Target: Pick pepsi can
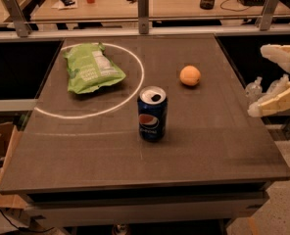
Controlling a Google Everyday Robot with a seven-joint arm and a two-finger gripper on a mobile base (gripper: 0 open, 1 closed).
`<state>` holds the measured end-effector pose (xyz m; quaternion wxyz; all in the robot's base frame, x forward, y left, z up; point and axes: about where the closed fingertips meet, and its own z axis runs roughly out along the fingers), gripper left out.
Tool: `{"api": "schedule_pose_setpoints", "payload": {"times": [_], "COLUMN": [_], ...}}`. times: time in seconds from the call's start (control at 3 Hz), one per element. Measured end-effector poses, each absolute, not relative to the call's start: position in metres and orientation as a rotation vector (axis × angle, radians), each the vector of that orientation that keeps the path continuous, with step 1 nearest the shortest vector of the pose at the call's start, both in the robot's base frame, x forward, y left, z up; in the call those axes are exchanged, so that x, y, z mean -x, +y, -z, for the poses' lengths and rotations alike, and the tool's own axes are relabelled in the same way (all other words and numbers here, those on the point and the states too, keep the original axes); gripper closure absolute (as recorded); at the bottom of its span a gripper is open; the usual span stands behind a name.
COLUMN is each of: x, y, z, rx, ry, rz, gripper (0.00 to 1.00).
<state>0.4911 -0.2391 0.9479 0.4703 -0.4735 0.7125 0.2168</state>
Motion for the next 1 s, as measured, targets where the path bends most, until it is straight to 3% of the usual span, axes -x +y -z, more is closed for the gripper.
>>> {"api": "schedule_pose_setpoints", "payload": {"times": [0.67, 1.0], "x": [-0.461, -0.461], "y": [-0.191, -0.191], "z": [-0.993, -0.993], "rx": [1.016, 1.016], "ry": [1.435, 1.435], "rz": [-0.8, -0.8], "gripper": [0.0, 0.0]}}
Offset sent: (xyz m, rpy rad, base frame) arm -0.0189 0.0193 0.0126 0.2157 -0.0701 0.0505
